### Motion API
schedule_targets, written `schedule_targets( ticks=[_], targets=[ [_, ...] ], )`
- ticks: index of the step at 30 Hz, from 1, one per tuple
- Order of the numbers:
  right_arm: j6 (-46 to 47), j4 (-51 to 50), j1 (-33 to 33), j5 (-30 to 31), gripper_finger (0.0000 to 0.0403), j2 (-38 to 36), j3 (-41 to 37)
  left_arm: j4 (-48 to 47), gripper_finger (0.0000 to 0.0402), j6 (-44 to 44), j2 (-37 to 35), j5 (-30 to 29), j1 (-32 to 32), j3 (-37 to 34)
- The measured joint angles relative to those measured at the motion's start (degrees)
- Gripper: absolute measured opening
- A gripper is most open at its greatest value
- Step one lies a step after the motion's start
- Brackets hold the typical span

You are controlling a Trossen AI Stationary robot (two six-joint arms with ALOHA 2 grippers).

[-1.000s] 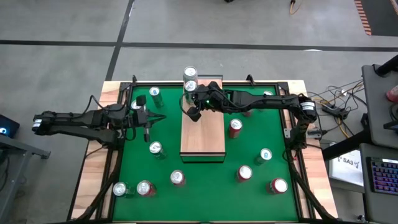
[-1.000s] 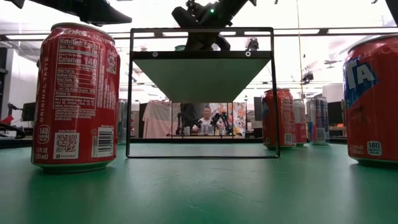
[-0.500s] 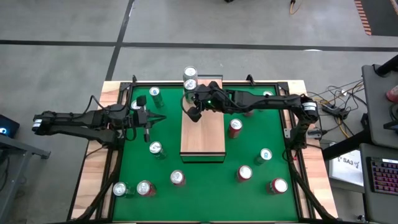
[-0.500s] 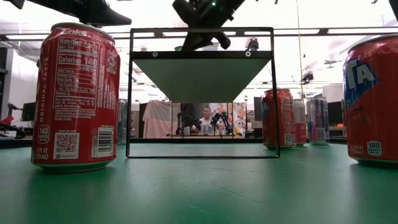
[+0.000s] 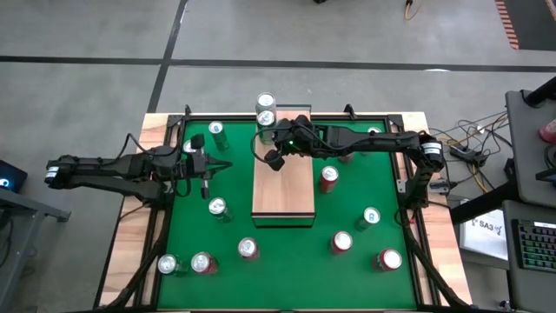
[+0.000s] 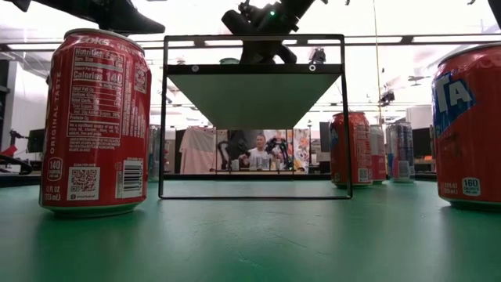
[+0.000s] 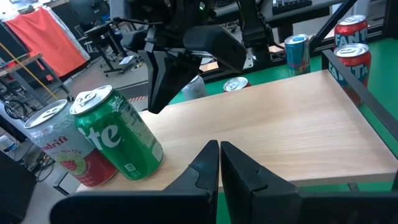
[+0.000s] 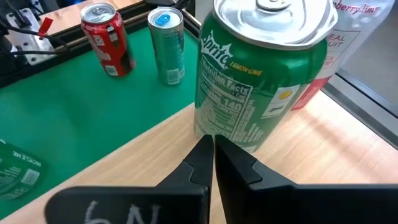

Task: Place canned beverage on shelf
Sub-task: Put the green can on the shelf

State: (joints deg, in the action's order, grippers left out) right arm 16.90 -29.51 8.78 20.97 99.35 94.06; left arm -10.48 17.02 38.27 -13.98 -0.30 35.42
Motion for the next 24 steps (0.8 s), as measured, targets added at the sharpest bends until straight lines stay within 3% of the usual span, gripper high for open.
schedule_targets(
  ticks=[24],
  targets=[
    [-0.86,3.83,0.10,0.02,0.0009,1.40,-0.04,-0.70,0.0000,-2.56,0.00,0.00,0.00,0.00]
  ],
)
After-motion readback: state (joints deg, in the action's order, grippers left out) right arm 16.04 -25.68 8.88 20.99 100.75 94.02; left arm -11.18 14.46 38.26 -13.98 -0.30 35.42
